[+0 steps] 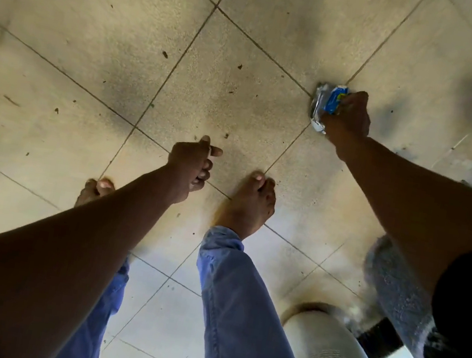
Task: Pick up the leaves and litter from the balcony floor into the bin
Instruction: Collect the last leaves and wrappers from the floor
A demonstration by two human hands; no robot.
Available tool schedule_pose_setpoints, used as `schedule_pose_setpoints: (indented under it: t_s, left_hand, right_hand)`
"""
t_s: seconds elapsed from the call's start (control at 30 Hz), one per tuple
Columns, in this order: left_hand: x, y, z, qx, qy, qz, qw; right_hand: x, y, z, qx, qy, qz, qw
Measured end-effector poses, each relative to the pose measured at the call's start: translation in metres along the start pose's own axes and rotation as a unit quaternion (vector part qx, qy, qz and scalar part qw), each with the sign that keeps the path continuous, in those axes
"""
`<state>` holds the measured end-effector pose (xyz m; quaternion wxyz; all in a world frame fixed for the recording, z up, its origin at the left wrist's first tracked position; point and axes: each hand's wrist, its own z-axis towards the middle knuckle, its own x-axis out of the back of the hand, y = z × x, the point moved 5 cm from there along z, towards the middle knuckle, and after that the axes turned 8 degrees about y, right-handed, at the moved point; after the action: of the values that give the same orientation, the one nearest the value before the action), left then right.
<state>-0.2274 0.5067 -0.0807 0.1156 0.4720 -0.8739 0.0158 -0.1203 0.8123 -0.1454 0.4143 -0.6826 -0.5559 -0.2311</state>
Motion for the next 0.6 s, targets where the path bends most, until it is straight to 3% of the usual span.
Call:
schedule_pose_setpoints:
  t_s: [0.1, 0.27, 0.4, 0.5, 0.6]
  left_hand:
    - [-0.004, -0.001, -0.017, -0.010, 0.022, -0.002, 1.000]
    - [-0.007, 0.051, -0.057, -0.046, 0.045, -0.058, 0.996]
    - [-0.018, 0.111, -0.102, -0.067, 0.047, -0.089, 0.993]
    - [-0.023, 0.147, -0.139, -0.067, 0.069, -0.145, 0.985]
    - [-0.035, 0.180, -0.160, -0.070, 0.032, -0.154, 0.985]
  right_hand:
    - [0.009, -0.023, -0.022, -0.015, -0.020, 0.038, 0.999]
    - [0.034, -0.076, -0.080, -0.071, -0.084, 0.202, 0.973]
    - [0.056, -0.127, -0.138, -0.015, -0.127, 0.242, 0.962]
    - [0.079, -0.160, -0.172, 0.006, -0.109, 0.225, 0.968]
    - [0.109, -0.186, -0.184, -0.030, -0.062, 0.233, 0.970]
